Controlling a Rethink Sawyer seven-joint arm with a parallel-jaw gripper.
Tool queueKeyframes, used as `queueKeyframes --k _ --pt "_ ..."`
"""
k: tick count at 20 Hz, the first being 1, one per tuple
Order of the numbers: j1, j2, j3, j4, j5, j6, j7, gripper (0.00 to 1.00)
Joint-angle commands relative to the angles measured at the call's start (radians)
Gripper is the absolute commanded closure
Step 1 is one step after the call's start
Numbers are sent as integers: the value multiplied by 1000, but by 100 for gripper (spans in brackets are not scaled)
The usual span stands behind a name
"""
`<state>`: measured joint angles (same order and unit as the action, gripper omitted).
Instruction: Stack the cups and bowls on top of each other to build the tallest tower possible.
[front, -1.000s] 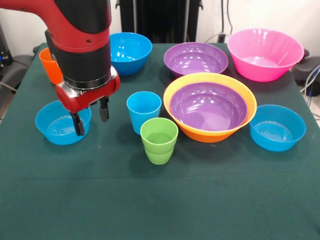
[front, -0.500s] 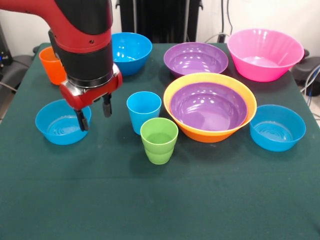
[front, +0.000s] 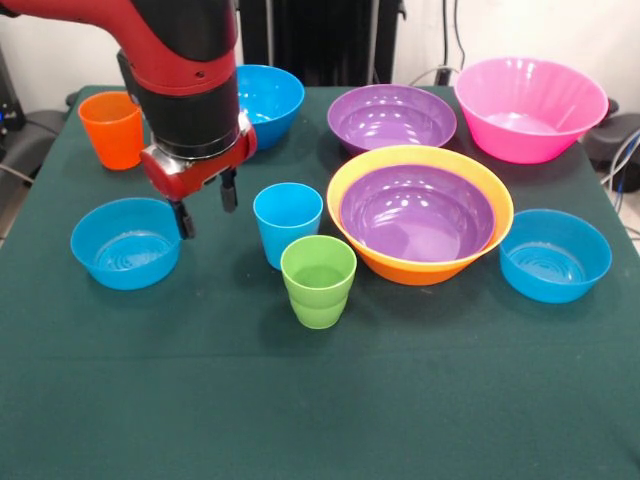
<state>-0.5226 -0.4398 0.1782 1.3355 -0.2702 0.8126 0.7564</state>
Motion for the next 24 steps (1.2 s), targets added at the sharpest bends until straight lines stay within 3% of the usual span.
queueKeyframes --k 1,15,19,24 --pt "-11 0 21 156 -51 -147 131 0" --pt "-26 -35 2 186 -82 -160 55 0" --pt "-100 -74 42 249 -86 -172 -24 0" --pt "-143 -93 78 246 -85 -145 -64 0"
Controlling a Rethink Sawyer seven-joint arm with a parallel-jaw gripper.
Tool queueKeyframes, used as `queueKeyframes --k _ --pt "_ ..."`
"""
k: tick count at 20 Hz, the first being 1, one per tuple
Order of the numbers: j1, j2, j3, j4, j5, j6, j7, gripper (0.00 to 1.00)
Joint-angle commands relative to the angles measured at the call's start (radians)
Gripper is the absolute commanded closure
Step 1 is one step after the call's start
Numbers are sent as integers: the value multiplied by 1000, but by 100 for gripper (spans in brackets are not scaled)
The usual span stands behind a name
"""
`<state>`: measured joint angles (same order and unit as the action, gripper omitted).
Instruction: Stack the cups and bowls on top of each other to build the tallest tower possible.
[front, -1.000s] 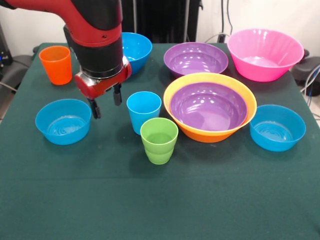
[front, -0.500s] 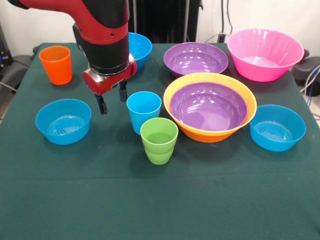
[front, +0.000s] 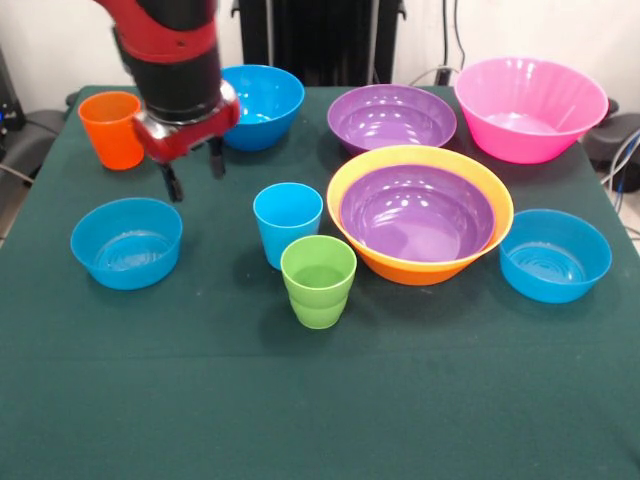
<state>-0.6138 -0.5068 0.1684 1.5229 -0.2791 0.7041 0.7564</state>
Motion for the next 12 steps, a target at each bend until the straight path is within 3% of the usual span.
queueKeyframes --k 1,12 --pt "-59 -34 98 57 -73 -29 -68 0" --pt "-35 -1 101 12 -90 -63 8 0"
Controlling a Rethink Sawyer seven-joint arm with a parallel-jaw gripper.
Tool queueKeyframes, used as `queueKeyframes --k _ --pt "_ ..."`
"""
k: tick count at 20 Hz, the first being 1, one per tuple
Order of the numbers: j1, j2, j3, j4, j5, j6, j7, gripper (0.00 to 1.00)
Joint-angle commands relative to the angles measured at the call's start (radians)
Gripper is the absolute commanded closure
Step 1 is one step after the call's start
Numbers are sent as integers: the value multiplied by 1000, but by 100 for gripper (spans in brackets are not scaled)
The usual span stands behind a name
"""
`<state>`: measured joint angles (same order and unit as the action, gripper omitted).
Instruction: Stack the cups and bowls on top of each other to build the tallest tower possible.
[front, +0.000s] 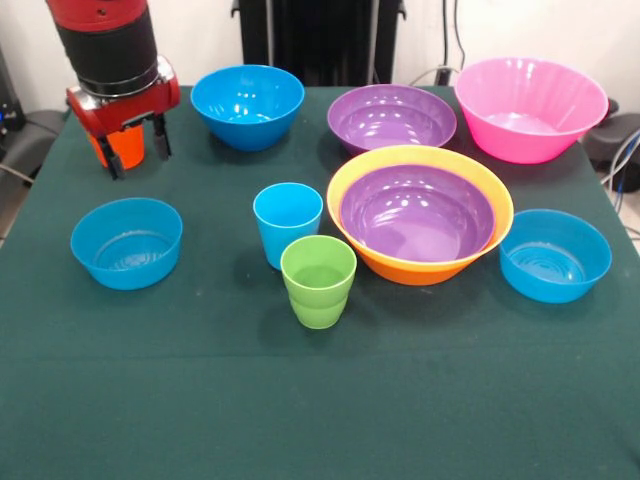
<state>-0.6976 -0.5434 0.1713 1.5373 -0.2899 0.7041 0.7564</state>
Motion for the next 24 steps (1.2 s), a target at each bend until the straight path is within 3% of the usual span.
queueKeyframes --k 1,8,15,19,24 --pt "45 35 108 7 -76 -84 10 0" --pt "29 40 153 24 -59 -140 17 0" --pt "35 43 138 4 -85 -161 14 0" --pt "41 62 126 -9 -92 -148 9 0" --pt "76 99 84 -55 -89 -62 26 0"
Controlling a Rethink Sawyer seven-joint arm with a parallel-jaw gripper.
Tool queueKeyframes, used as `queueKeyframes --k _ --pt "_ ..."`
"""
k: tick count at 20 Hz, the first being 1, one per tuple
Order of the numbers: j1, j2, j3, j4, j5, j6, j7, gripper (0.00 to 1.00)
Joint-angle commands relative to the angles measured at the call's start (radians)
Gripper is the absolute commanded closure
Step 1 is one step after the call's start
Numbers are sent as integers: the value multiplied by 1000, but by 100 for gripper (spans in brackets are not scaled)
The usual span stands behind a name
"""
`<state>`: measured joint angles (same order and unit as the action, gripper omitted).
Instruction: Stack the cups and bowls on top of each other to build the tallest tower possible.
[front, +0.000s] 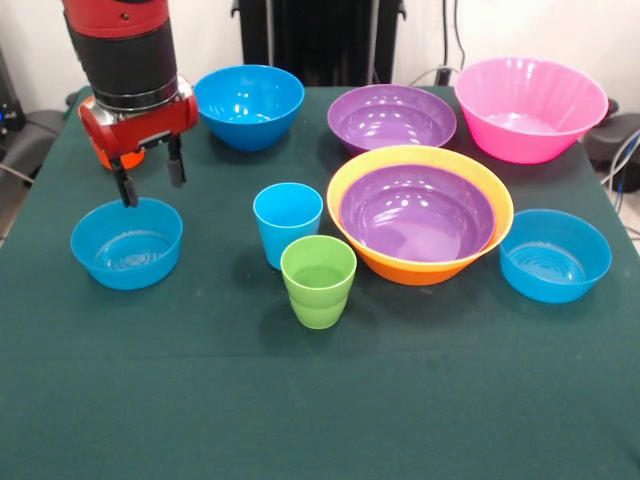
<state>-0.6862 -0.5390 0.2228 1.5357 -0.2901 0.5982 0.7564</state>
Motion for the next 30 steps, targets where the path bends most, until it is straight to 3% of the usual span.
queueKeyframes --k 1,10,20,30 --pt "69 100 27 -58 -90 46 28 0" --pt "82 132 15 -74 -98 3 37 0" --pt "173 165 -102 -170 -170 57 73 0" --pt "198 175 -148 -191 -160 54 86 0"
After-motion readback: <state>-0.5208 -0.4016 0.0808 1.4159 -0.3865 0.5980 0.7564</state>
